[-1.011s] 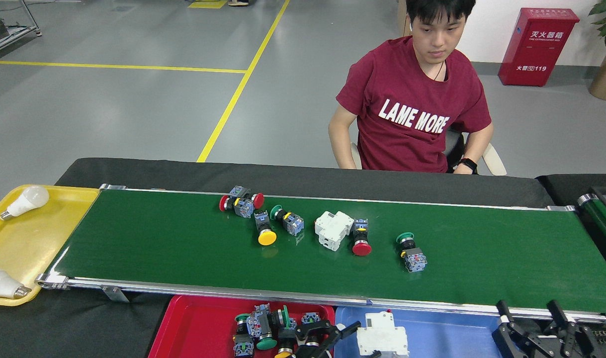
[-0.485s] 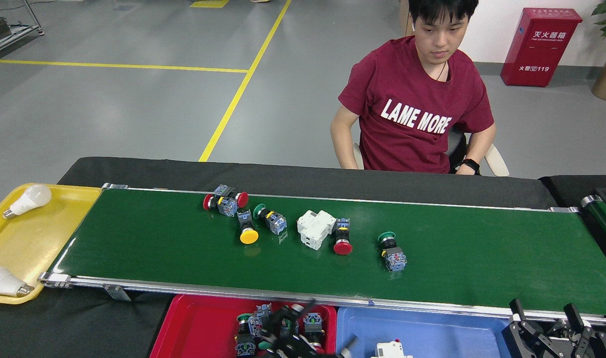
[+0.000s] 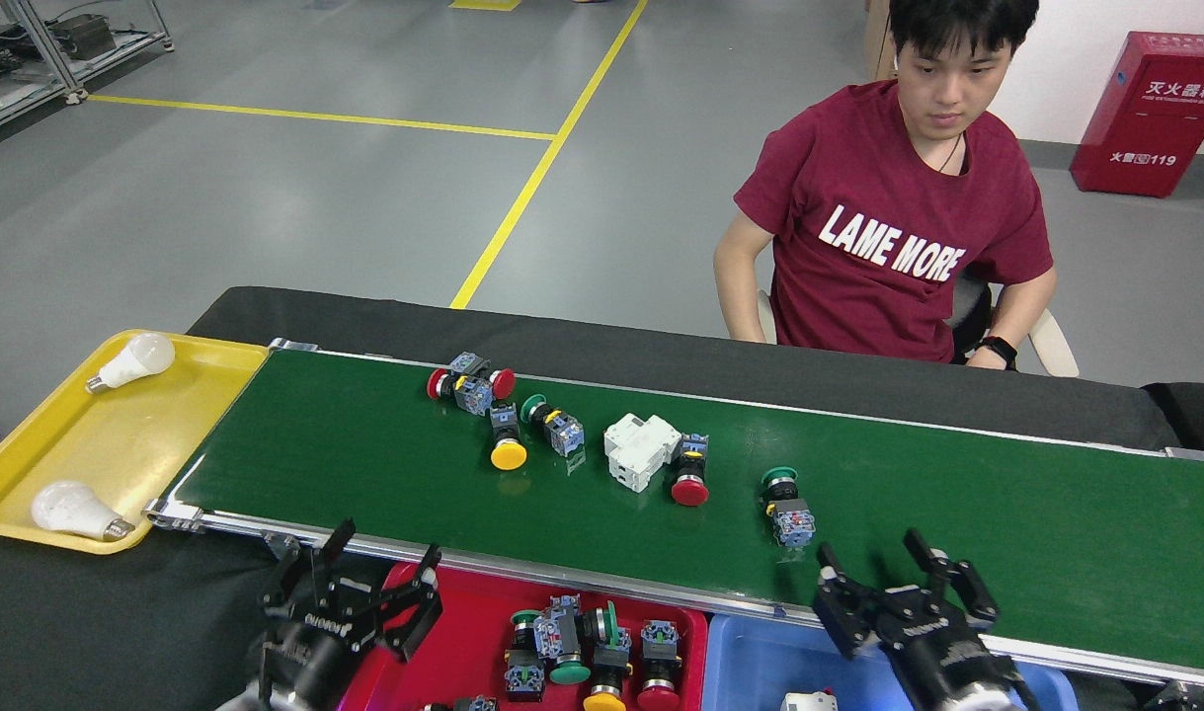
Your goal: Pick switch part from conveyor to tray
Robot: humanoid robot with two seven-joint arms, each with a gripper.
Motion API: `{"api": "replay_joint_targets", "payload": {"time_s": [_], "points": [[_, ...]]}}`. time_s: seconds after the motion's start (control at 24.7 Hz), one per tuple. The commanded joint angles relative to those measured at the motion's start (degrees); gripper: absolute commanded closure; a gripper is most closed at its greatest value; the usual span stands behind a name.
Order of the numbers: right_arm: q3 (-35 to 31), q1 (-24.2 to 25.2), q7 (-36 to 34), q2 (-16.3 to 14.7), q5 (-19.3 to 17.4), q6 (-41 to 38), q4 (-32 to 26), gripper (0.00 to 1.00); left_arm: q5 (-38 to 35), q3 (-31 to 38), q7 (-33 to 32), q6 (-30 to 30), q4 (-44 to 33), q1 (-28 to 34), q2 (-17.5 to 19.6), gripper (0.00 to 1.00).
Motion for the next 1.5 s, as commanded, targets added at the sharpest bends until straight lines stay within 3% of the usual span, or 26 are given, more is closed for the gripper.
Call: {"api": "replay_joint_targets", "payload": {"time_s": [0.0, 0.08, 0.16, 0.2, 0.28, 0.32, 0.49, 0.65, 0.73, 0.81, 0.85, 0.89, 0.93, 0.97, 1.05, 1.25, 1.46], "points": [[2.72, -5.99, 0.9, 3.25, 0.38, 0.92, 6.77, 0.02, -0.04, -1.65, -0.73, 1.3, 3.63, -4.16, -0.57, 0.0], [4.57, -11.08, 0.9, 6.07, 0.38, 1.36, 13.54, 0.05, -0.04, -2.44, -1.78, 1.38, 7.76, -7.68, -0.83, 0.0], [6.33, -12.23, 1.25, 7.38, 0.39, 0.66, 15.39, 0.2, -0.04, -2.97, -1.96, 1.47, 12.41, -11.19, -1.09, 0.0], [6.42, -12.23, 1.42, 7.3, 0.12, 0.22, 15.12, 0.33, -0.04, -3.06, -1.96, 1.47, 13.91, -12.25, -1.09, 0.0], [6.42, -12.23, 1.69, 7.03, 0.03, -3.03, 14.07, 0.83, -0.04, -3.06, -1.96, 2.35, 17.51, -14.18, -1.27, 0.0], [6.68, -12.14, 1.6, 6.77, 0.12, -4.35, 13.63, 0.97, -0.04, -3.06, -1.96, 2.79, 19.27, -15.15, -1.27, 0.0], [6.5, -11.7, 1.69, 5.45, -0.05, -6.64, 10.73, 0.98, -0.04, -2.79, -1.96, 3.41, 24.19, -17.43, -1.09, 0.0], [6.42, -6.69, 3.71, 1.41, -0.67, -11.73, -0.43, 0.97, -0.3, -3.23, -1.52, 10.17, 30.35, -21.04, -0.83, 0.0], [6.42, -4.49, 4.94, -0.96, -3.04, -17.53, -5.17, 0.93, -0.91, -3.23, -1.25, 13.51, 35.09, -23.23, -0.48, 0.01], [6.59, -2.73, 5.47, -1.05, -4.01, -25.53, -8.96, 0.9, -1.18, -3.15, -1.17, 17.91, 39.93, -25.52, 0.4, 0.05], [7.21, -2.65, 5.82, -0.17, -3.92, -28.96, -9.84, 0.88, -1.18, -3.15, -1.17, 20.19, 42.47, -26.4, 1.1, 0.13], [8.44, -2.56, 5.99, 1.06, -4.01, -31.77, -10.19, 0.75, -1.09, -2.88, -0.9, 21.34, 44.76, -27.19, 1.63, 0.26], [10.2, -2.56, 6.26, 2.37, -3.92, -34.5, -10.19, 0.47, -0.74, -2.62, 0.33, 21.51, 46.43, -28.07, 1.81, 0.4], [11.51, -2.56, 6.87, 3.34, -3.92, -35.9, -10.28, 0.05, -0.48, -2.62, 2.78, 21.42, 47.57, -28.68, 1.81, 0.52], [12.39, -2.56, 7.49, 3.43, -4.01, -38.01, -10.89, 0.01, -0.48, -2.88, 7.62, 21.42, 48.71, -28.86, 1.81, 0.68], [10.37, -2.03, 7.49, 1.14, -5.06, -40.21, -11.33, 0.01, -0.39, -2.97, 9.2, 18.79, 48.54, -28.33, 1.54, 0.85], [-5.97, 2.54, 7.31, 0.27, -5.59, -36.44, -11.51, 0.02, -0.48, -3.15, 11.23, 13.17, 43.97, -24.56, 2.16, 0.91]]}}
